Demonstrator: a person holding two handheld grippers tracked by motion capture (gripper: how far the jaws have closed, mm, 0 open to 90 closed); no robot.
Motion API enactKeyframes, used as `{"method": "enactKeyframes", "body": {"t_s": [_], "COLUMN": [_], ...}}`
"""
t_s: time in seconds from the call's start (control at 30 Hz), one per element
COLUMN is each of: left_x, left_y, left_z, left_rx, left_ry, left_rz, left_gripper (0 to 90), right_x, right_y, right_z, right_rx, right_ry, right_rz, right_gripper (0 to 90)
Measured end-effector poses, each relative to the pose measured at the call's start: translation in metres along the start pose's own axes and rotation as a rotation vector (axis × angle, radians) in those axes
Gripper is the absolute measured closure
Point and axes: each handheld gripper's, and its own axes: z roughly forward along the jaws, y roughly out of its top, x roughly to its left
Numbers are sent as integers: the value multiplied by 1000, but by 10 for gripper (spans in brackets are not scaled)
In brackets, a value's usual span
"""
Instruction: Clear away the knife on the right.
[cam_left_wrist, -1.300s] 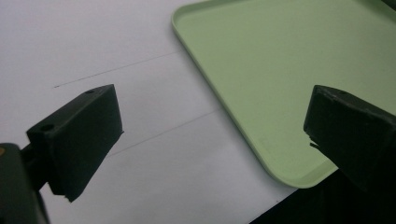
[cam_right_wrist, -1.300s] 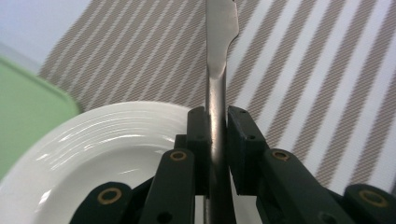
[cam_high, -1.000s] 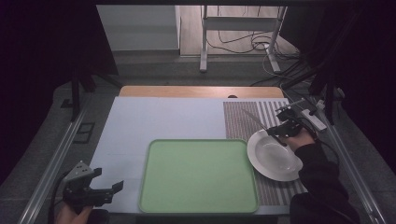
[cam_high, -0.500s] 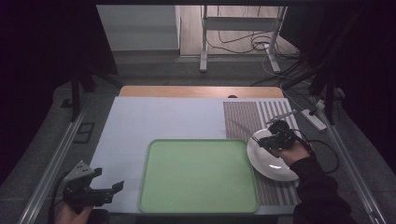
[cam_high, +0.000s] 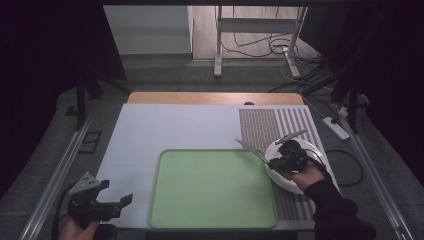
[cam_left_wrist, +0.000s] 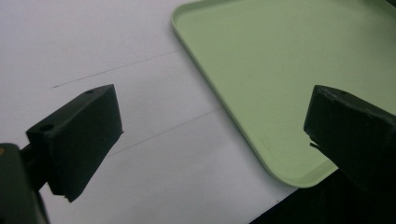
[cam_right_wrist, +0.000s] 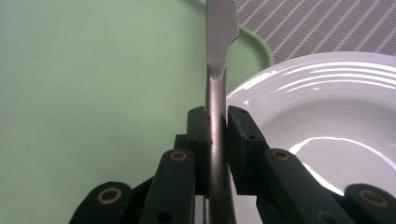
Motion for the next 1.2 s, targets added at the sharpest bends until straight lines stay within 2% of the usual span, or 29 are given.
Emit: {"method": "enactKeyframes", "body": {"t_s": [0.1, 0.13, 0.2, 0.23, 0.5, 0.73, 0.87, 1.0, 1.03, 1.13, 1.17, 1.2], "left_x": [-1, -1, -1, -1, -1, -1, -1, -1, -1, -1, -1, -1], "left_y": [0, 0, 0, 0, 1, 1, 1, 1, 1, 1, 1, 1], "left_z": [0, 0, 0, 0, 1, 1, 1, 1, 1, 1, 2, 2], "left_rx": [3, 3, 3, 3, 4, 6, 6, 7, 7, 8, 9, 9], "left_ry": [4, 4, 4, 5, 5, 5, 6, 6, 6, 5, 6, 6], "left_rz": [1, 1, 3, 4, 7, 10, 11, 11, 11, 11, 12, 12], "left_gripper": [39, 39, 39, 39, 39, 39, 39, 39, 39, 39, 39, 39], "right_x": [0, 43, 46, 54, 76, 93, 101, 103, 101, 97, 93, 94], "right_y": [0, -11, -12, -14, -19, -21, -21, -22, -20, -16, -12, -10], "right_z": [0, 6, 7, 9, 21, 38, 46, 51, 49, 44, 40, 40], "right_rx": [0, 23, 27, 43, 97, 161, 186, 204, 168, 125, 94, 89], "right_ry": [0, 49, 52, 64, 84, 97, 120, 155, 164, 167, 190, 193], "right_rz": [0, -56, -61, -70, -109, -136, -156, -149, -141, -131, -144, -166], "right_gripper": [804, 804, 804, 804, 804, 803, 801, 791, 724, 707, 823, 857]}}
